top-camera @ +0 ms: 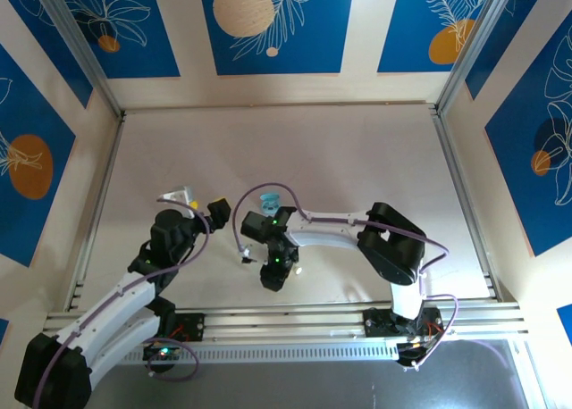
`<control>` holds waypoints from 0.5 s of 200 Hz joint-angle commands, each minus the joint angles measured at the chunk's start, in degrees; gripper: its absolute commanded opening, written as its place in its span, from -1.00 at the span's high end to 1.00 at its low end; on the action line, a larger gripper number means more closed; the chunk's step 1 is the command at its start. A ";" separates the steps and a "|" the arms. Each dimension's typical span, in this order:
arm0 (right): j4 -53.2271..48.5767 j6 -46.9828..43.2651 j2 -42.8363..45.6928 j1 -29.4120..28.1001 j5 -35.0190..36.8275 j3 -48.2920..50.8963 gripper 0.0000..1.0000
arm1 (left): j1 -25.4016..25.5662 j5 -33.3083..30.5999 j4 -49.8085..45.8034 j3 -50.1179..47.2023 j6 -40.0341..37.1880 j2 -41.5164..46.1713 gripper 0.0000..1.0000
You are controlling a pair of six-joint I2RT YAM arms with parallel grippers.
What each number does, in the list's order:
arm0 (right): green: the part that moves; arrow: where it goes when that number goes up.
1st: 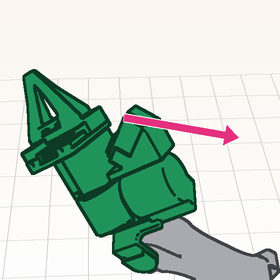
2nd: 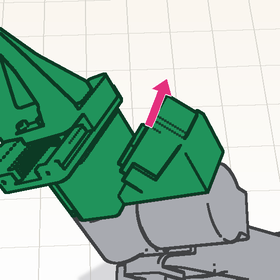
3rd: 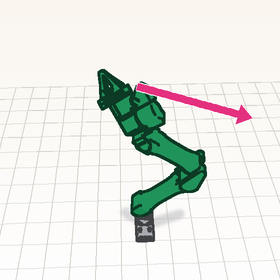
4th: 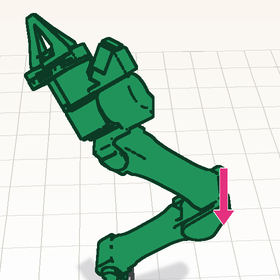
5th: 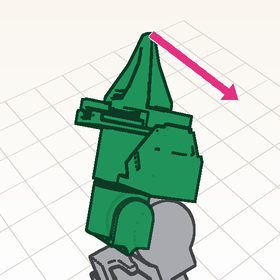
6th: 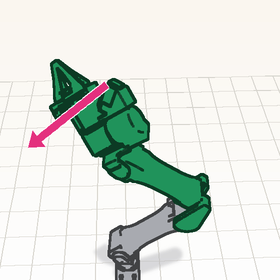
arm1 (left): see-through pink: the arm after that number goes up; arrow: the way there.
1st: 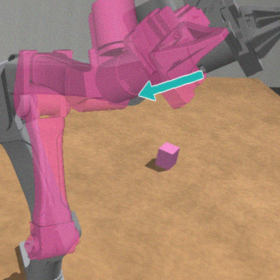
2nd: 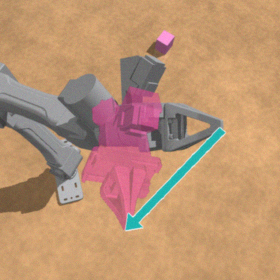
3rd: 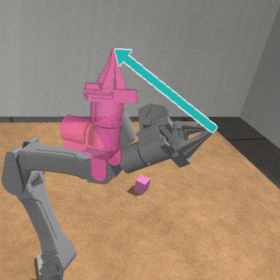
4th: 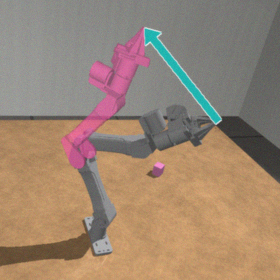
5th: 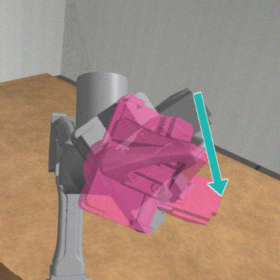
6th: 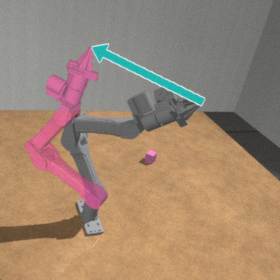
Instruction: Insert the wireless bluetooth earbuds into the charging case
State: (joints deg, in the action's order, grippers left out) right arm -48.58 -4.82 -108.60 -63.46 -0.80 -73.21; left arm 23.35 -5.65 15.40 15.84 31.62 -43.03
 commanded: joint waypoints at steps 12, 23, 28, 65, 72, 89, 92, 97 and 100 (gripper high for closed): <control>-1.95 -1.22 -1.53 -0.90 0.55 -2.42 0.17 | -1.07 -1.47 -0.89 -0.89 0.81 2.15 -0.99; -2.14 -1.33 -2.03 -1.05 0.61 -2.81 0.20 | -1.18 -1.39 -0.98 -0.89 0.81 2.40 -0.99; -2.19 -1.38 -2.24 -1.06 0.62 -3.03 0.22 | -1.28 -1.30 -1.07 -0.89 0.80 2.41 -0.99; -2.70 -1.54 -3.45 -1.30 0.88 -3.86 0.33 | -1.64 -0.68 -0.90 -0.89 1.07 2.33 -0.99; -2.83 -1.59 -3.65 -1.32 1.05 -3.99 0.34 | -1.69 -0.59 -0.90 -0.89 1.08 2.33 -0.99; -3.06 -1.57 -3.91 -1.45 1.32 -4.13 0.38 | -1.82 -0.41 -0.94 -0.89 1.17 2.40 -0.99; -3.11 -1.59 -3.99 -1.44 1.40 -4.11 0.38 | -1.82 -0.33 -0.90 -0.89 1.17 2.42 -0.99; -3.15 -1.55 -4.06 -1.40 1.46 -4.13 0.38 | -1.82 -0.32 -0.90 -0.89 1.17 2.42 -0.99; -3.20 -1.58 -4.10 -1.53 1.50 -4.13 0.39 | -1.89 -0.33 -0.91 -0.89 1.16 2.41 -0.99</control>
State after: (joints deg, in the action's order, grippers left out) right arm -49.80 -5.56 -111.02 -64.25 0.30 -76.07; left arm 22.33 -6.09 14.94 15.46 32.18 -41.25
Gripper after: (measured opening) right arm 0.312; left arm 0.997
